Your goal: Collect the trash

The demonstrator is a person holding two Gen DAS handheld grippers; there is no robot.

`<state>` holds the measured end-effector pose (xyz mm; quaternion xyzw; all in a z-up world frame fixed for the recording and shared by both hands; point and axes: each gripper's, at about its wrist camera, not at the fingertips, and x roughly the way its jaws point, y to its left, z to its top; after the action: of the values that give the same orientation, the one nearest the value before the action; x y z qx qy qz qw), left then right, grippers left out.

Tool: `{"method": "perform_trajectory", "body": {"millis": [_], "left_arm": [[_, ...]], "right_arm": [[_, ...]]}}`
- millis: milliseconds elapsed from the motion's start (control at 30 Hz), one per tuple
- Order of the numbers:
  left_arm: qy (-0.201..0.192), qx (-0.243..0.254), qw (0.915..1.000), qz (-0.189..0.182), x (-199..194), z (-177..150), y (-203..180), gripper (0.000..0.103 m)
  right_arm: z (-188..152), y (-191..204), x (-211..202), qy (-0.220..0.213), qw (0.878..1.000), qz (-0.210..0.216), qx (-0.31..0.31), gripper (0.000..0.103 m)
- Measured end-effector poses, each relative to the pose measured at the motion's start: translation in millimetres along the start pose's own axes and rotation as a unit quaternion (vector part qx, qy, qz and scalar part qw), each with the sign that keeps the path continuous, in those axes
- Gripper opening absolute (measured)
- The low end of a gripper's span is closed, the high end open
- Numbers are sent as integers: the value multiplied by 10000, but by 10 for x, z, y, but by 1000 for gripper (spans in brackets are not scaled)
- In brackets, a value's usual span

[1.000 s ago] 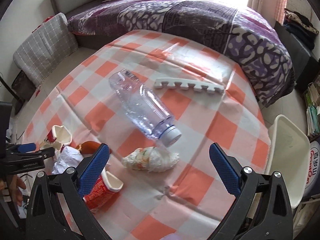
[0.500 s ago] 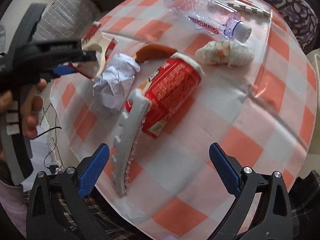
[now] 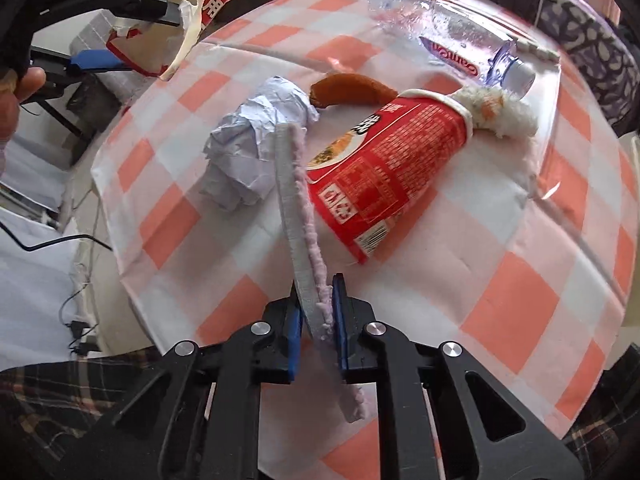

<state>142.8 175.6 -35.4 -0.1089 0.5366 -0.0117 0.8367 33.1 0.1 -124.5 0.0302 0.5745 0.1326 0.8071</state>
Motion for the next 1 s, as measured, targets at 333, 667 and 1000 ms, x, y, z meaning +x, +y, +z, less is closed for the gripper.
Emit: {"method": "perform_trajectory", "body": {"millis": [333, 667, 1000], "left_arm": [[-381, -198, 9989, -189, -172, 128, -107, 55], [-776, -105, 9958, -466, -321, 228, -511, 55], [-868, 188, 9933, -745, -238, 273, -1078, 55]], "right_arm": [[433, -327, -654, -917, 9942, 468, 298, 9], [903, -868, -1180, -1621, 9858, 40, 434, 9], [1056, -1535, -1405, -2024, 9739, -472, 916, 9]]}}
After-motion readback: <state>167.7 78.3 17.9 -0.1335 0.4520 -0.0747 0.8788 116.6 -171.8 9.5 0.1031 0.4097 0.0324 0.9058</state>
